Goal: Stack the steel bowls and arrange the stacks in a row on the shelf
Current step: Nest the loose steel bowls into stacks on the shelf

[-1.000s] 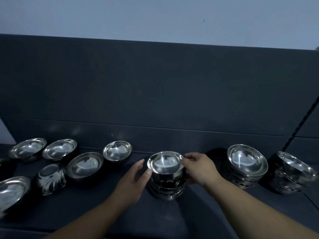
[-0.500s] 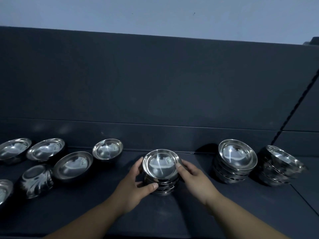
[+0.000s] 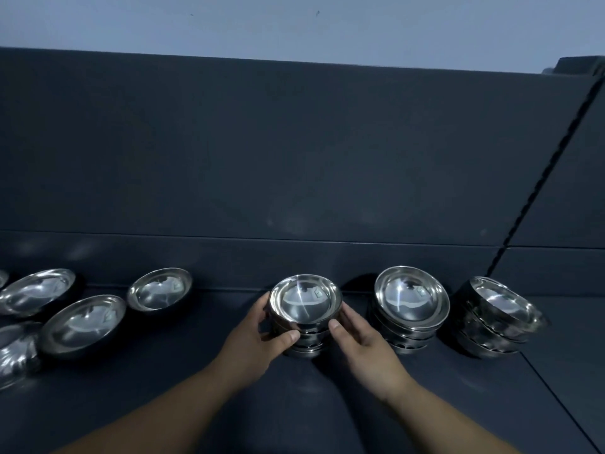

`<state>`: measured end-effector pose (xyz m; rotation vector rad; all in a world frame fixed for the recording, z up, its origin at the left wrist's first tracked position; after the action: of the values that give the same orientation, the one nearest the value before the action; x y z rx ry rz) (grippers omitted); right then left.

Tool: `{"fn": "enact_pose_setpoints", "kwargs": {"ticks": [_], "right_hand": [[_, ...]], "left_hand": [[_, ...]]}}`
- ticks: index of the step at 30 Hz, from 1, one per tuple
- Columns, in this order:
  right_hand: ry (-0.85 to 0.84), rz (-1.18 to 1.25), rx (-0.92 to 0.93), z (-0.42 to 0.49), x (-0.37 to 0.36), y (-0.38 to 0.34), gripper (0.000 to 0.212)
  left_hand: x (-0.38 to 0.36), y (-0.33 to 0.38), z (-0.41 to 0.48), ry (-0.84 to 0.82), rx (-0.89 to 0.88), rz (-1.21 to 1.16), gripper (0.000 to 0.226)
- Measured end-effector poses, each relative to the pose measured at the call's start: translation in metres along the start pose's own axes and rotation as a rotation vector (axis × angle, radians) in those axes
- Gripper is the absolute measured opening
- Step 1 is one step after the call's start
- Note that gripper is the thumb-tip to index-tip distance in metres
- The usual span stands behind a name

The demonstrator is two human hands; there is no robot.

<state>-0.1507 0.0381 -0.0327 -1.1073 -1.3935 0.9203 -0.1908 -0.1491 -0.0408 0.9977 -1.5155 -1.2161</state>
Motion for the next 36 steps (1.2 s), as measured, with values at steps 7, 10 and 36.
{"fn": "enact_pose_setpoints", "kwargs": {"ticks": [7, 10, 36], "right_hand": [[-0.063, -0.056, 0.035, 0.015, 0.009, 0.023, 0.074], [-0.057, -0.144, 0.044, 0.016, 0.011, 0.031, 0.07], [-0.261, -0.8, 0.18, 0.01, -0.231, -0.071, 0.047]], "left_hand": [[-0.007, 0.015, 0.013, 0.085, -0.026, 0.063, 0.099], [-0.009, 0.012, 0.014, 0.103, -0.018, 0.077, 0.092], [0.252, -0.004, -0.123, 0.529, -0.081, 0.838, 0.059]]}}
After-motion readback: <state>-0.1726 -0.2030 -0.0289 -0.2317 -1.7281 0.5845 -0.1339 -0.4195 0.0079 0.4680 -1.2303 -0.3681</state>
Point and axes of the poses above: each hand's wrist, its own z-axis towards the middle knuckle, its own x-axis out of the back of the hand, y = z × x, the point moved 9 cm from there along z, towards the middle knuckle, and after that the axes turned 8 degrees about -z, right-handed, at the moved point
